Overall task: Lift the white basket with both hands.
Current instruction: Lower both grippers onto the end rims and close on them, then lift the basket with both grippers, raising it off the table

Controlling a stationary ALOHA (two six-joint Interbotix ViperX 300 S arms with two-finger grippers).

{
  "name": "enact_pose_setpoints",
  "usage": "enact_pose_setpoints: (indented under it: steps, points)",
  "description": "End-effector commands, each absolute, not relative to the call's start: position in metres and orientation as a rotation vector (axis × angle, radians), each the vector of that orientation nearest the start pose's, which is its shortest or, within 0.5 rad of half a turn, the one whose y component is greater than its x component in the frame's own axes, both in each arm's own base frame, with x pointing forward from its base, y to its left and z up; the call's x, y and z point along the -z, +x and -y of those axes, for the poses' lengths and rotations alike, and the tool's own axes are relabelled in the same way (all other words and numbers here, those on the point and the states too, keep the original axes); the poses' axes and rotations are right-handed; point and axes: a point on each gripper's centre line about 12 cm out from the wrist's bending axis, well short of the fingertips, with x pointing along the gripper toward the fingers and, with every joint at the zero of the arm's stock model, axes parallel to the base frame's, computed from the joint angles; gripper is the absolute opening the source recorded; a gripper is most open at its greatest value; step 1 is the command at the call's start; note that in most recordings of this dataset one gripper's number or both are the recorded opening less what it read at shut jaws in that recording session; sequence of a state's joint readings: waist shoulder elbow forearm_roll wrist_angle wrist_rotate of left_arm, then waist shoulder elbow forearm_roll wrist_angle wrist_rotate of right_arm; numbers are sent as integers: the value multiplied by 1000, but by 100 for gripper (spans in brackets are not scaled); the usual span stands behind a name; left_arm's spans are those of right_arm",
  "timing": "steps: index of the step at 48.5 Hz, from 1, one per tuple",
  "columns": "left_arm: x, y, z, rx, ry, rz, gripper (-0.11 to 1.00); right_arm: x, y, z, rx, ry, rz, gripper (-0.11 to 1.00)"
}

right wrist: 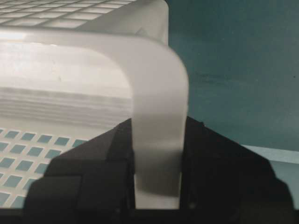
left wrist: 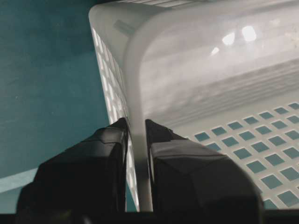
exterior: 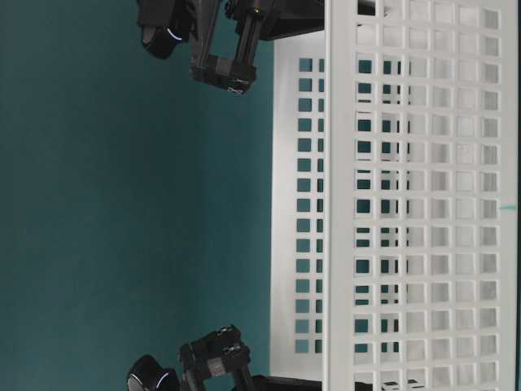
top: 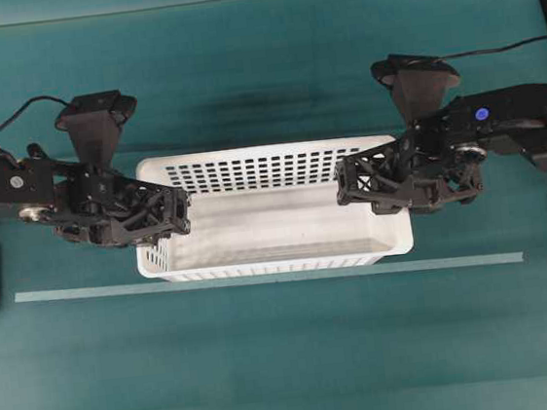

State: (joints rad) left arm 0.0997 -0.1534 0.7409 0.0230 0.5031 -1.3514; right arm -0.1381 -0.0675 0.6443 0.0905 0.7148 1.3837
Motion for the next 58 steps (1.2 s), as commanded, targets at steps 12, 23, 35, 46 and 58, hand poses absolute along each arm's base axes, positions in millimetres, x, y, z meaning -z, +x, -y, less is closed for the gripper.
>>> enact_pose_setpoints:
  steps: [12,23,35,46,58]
  points:
    - [-197,324,-32,-736,-1239,-780,7,-181,321,37,952,1365,-976,20]
    - [-247,316,-32,-718,-1246,-745,7,-223,310,36,923,1377,-950,20]
    - [-305,317,-34,-654,-1202,-700,7,-278,306,34,872,1392,-909,20]
    - [-352,318,-34,-649,-1197,-693,7,-325,302,30,853,1390,-939,20]
    - [-391,317,-34,-616,-1206,-645,7,-356,303,27,813,1379,-925,20]
